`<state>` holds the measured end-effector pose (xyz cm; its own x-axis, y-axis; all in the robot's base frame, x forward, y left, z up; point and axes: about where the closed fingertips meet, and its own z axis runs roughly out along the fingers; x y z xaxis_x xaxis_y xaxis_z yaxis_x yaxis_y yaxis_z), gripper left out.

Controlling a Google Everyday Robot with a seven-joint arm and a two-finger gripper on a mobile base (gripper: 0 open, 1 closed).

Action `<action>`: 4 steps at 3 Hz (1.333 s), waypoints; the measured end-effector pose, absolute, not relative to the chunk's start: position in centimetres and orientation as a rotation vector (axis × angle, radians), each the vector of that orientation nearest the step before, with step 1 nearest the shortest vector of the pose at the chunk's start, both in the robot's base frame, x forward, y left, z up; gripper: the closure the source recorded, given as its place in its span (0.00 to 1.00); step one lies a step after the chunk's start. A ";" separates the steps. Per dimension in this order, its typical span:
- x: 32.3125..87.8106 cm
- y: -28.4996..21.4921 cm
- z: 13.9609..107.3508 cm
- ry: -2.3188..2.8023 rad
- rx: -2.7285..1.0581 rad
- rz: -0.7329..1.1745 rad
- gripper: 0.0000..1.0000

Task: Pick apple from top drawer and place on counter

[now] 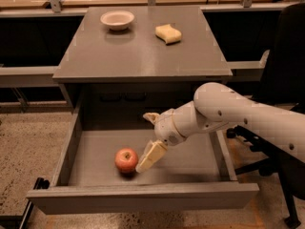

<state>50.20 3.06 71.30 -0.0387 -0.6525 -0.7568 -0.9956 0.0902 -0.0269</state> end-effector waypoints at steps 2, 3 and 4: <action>50.6 6.3 68.1 1.726 -1.592 0.750 0.00; 50.9 7.8 65.7 1.724 -1.592 0.792 0.00; 50.7 9.5 63.2 1.729 -1.587 0.855 0.00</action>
Offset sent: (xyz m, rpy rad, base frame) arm 0.0093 0.0501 -0.0602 0.0806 0.0142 0.0014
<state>50.66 9.47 63.23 -0.0731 -0.5858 -0.8071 -0.9970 0.0625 0.0449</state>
